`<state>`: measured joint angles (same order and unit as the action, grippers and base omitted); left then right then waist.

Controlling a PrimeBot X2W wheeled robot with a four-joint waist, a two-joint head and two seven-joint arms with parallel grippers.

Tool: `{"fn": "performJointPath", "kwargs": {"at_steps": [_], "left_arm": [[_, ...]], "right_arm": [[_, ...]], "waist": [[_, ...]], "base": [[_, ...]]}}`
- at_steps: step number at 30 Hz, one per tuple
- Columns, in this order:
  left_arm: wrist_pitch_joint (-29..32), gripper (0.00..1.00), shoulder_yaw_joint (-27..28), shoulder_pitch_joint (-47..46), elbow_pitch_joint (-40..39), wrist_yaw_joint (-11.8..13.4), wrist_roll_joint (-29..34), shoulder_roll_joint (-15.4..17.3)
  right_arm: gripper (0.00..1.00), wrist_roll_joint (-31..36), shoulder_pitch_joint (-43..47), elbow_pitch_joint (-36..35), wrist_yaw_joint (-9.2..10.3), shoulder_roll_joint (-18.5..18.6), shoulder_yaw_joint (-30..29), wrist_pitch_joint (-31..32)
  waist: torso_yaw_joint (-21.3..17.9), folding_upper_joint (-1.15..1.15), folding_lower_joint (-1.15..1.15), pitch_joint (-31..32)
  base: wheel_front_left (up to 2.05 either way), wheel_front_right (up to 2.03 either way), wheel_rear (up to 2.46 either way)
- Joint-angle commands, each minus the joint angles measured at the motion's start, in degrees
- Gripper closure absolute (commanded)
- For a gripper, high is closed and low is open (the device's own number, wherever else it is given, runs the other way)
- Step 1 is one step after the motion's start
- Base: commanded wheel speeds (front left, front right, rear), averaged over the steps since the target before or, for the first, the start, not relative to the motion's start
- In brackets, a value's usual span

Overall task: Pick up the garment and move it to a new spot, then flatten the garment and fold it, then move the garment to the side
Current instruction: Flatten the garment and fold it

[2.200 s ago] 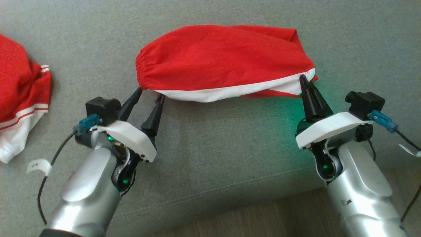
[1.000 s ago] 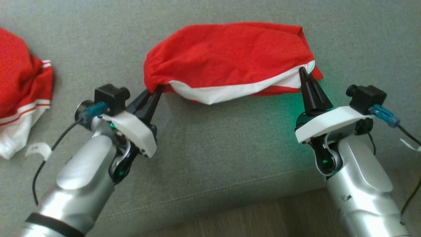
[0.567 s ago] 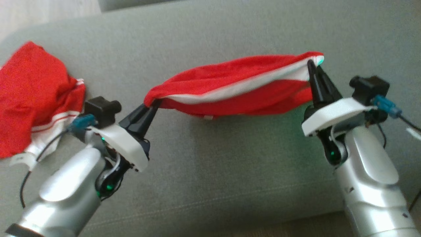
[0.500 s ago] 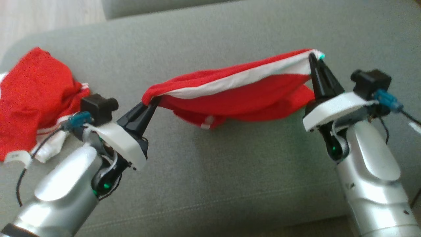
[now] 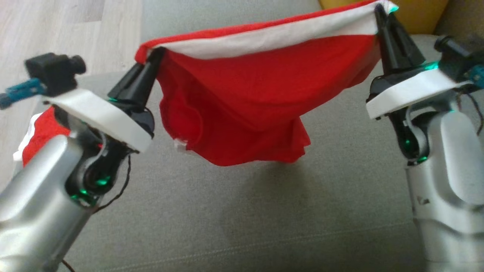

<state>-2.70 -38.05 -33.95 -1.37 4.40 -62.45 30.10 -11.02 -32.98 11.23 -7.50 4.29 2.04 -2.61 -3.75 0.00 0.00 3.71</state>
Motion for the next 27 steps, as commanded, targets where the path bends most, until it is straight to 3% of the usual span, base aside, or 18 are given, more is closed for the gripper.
{"fn": "performJointPath", "kwargs": {"at_steps": [1,6,10,16,19,22,27], "left_arm": [[0.5,1.00,4.1,-2.1,-3.1,1.3,-1.0,3.2],[3.8,1.00,7.4,-1.0,-8.2,5.3,-6.5,4.1],[10.1,1.00,9.1,-2.8,-9.8,8.6,-12.6,4.3],[21.0,1.00,8.0,-16.7,-5.6,10.7,-13.5,5.5],[24.7,1.00,6.6,-27.9,0.3,10.1,-10.3,4.7],[24.7,1.00,4.6,-40.6,7.8,7.8,-4.1,2.9],[13.0,1.00,0.9,-58.7,21.8,2.3,10.6,-1.9]], "right_arm": [[1.00,-0.1,-0.7,-3.7,0.01,-0.2,0.6,1.5],[1.00,-0.5,-0.1,-9.4,0.01,-0.7,-1.6,6.4],[1.00,0.0,-2.5,-11.7,0.01,-1.1,-3.7,11.2],[1.00,0.4,-15.3,-8.9,0.01,-1.3,-2.4,17.8],[1.00,1.2,-26.1,-3.1,0.01,-1.4,-2.0,18.8],[1.00,2.9,-38.5,4.0,0.01,-1.4,-3.1,14.7],[1.00,8.6,-54.8,16.0,0.01,-1.4,-10.2,-0.6]], "waist": [[-0.1,0.00,0.00,-0.1],[-0.4,0.00,0.00,-1.3],[-0.5,0.00,0.00,-4.3],[-0.4,0.00,0.00,-16.8],[-0.6,0.00,0.00,-24.5],[-0.9,0.00,0.00,-31.5],[-0.6,0.00,0.00,-38.9]], "base": [[0.00,0.00,0.00],[0.00,0.00,0.00],[0.00,0.00,0.00],[0.00,0.00,0.00],[0.00,0.00,0.00],[0.00,0.00,0.00],[0.00,0.00,0.00]]}}
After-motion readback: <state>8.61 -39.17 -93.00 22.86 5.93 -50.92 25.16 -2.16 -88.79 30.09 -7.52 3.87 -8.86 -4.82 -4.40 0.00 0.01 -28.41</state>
